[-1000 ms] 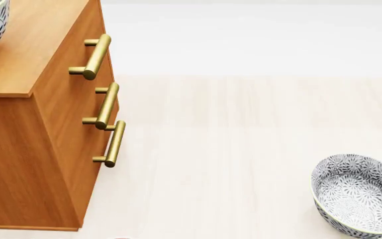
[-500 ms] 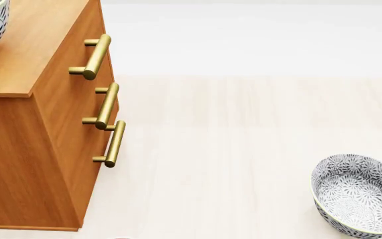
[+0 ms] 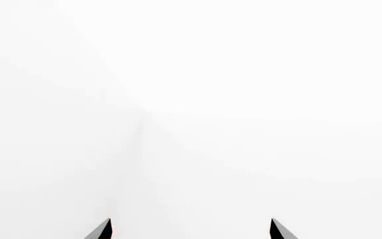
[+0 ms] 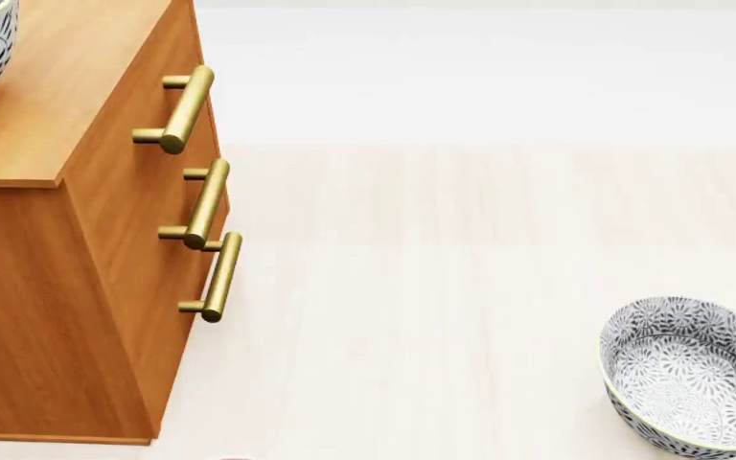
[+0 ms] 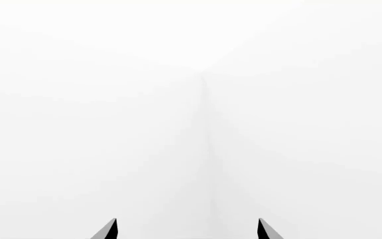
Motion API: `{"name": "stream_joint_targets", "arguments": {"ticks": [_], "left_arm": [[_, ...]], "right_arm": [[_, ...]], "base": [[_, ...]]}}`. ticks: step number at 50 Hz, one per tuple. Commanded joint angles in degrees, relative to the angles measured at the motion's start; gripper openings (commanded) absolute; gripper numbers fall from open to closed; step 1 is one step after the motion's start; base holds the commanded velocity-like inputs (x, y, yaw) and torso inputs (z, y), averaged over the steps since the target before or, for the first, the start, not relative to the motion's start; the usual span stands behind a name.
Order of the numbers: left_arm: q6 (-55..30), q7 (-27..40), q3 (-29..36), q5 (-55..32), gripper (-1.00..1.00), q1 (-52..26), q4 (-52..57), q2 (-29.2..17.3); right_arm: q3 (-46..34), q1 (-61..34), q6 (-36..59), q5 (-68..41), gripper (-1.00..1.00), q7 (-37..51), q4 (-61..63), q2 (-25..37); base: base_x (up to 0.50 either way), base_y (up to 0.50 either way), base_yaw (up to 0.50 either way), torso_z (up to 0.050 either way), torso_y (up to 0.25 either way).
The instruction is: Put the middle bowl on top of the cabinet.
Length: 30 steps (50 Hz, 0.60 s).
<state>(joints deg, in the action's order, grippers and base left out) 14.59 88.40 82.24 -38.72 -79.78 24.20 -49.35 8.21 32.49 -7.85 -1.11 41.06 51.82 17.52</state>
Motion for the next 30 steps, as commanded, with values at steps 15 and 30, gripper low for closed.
{"name": "stream_joint_targets", "arguments": {"ticks": [15,30], "left_arm": [[1.9,0.5,-5.9,25.1,1.0,26.8,10.9,-5.2],[9.0,-1.3,-3.4,32.8,1.0,38.2,10.0,-8.2]], "right_arm": [[-0.5,0.8,0.5,0.1,1.0,0.0,0.5,0.5],[-0.9,0.2,1.4,0.0,1.0,-0.2,0.4,1.0]], "base": [[0.0,0.0,0.0,0.0,0.0],[0.0,0.0,0.0,0.0,0.0]]}}
